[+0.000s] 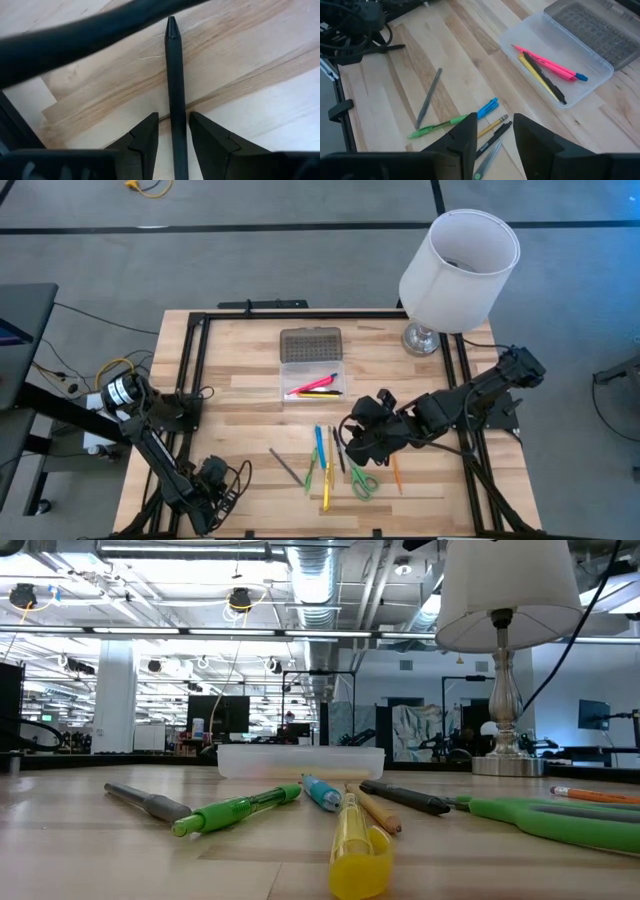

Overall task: Pick & place school supplies into a supply box
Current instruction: Put the right black pen into the supply box

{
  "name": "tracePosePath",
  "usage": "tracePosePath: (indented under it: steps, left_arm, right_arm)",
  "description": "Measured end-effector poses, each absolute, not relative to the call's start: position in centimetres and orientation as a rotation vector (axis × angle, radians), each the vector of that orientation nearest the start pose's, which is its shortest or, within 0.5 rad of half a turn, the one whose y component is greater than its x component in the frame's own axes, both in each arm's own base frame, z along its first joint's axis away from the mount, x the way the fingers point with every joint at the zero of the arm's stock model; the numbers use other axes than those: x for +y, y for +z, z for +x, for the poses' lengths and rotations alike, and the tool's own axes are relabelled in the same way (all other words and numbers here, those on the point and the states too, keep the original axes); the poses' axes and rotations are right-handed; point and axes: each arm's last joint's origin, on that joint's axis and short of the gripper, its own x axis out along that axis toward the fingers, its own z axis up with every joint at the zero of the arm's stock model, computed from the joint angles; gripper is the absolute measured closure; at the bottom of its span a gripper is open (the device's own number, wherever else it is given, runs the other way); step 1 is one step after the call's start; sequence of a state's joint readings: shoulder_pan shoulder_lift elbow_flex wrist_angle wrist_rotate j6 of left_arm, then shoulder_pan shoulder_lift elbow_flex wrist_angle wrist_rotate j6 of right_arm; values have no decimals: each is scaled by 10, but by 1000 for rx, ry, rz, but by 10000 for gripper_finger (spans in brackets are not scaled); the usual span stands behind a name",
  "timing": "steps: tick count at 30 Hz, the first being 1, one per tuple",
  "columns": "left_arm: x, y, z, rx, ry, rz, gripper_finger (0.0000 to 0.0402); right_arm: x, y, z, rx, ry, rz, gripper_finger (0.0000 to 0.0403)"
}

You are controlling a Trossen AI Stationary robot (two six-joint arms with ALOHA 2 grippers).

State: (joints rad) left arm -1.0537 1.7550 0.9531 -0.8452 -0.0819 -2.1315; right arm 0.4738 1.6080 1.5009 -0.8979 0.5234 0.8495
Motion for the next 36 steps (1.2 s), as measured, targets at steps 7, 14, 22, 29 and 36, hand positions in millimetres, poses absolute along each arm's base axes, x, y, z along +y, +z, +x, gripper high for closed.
tracePosePath:
  steps: [7, 14, 22, 29, 36]
  left_arm:
    - [-238, 132, 138, 1319, 874, -759, 344]
    - [-238, 132, 138, 1316, 874, -757, 371]
    - [-237, 131, 138, 1317, 870, -742, 356]
    - [-237, 131, 138, 1317, 869, -741, 360]
    - [-237, 131, 138, 1316, 870, -740, 360]
  right_arm:
    - [130, 323, 304, 774, -411, 307, 284]
    - [124, 323, 307, 780, -408, 287, 284]
    - [123, 323, 308, 781, -410, 288, 284]
    - [123, 323, 308, 783, -406, 291, 284]
    - [123, 323, 308, 789, -398, 296, 284]
